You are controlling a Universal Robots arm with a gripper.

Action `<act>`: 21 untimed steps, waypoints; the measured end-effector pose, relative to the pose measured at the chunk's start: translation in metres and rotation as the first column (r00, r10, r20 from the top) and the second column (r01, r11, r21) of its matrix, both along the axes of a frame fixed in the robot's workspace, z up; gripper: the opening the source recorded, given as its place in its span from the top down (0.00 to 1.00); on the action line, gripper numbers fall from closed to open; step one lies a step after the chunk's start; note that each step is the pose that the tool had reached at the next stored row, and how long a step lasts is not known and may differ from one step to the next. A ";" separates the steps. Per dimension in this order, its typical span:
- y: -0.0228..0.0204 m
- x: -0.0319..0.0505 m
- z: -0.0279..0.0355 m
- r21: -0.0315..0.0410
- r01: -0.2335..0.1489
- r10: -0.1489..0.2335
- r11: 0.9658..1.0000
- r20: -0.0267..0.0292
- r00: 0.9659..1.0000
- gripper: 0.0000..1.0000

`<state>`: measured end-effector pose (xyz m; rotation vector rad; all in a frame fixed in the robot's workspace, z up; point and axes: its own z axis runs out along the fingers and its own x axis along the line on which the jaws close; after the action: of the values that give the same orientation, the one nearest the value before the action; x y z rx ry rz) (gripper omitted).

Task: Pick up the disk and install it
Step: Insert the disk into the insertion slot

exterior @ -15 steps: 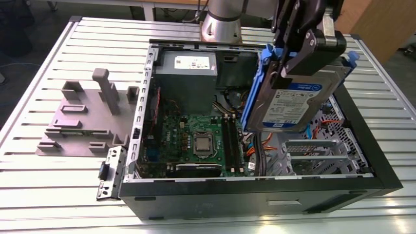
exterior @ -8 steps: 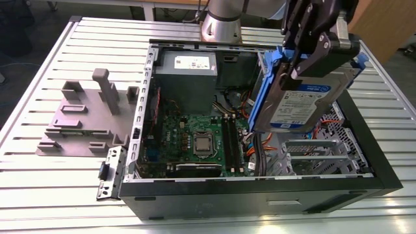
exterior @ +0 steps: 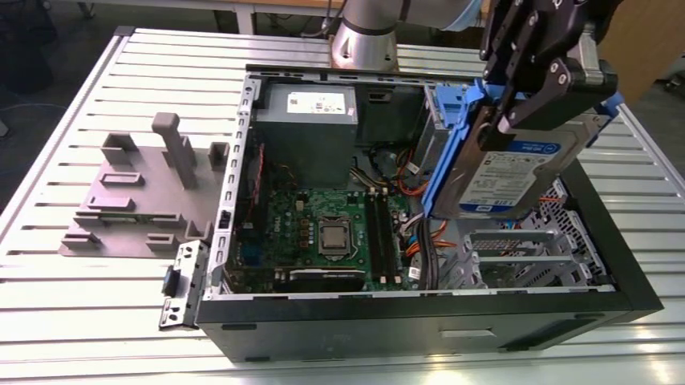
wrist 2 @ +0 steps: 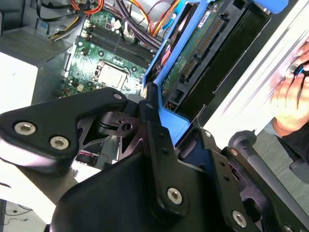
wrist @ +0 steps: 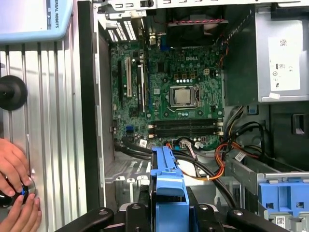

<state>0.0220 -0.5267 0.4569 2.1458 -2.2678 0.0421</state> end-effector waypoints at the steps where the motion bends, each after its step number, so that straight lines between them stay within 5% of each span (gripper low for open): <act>1: -0.0001 0.0015 -0.0002 0.000 0.000 0.000 1.000 0.000 1.000 0.64; 12: -0.0062 0.0079 -0.0020 0.000 0.000 0.000 1.000 0.000 1.000 0.64; 21: -0.0069 0.0158 -0.0031 0.000 0.000 0.000 1.000 0.000 1.000 0.64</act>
<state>0.0378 -0.5336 0.4537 2.1458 -2.2676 0.0422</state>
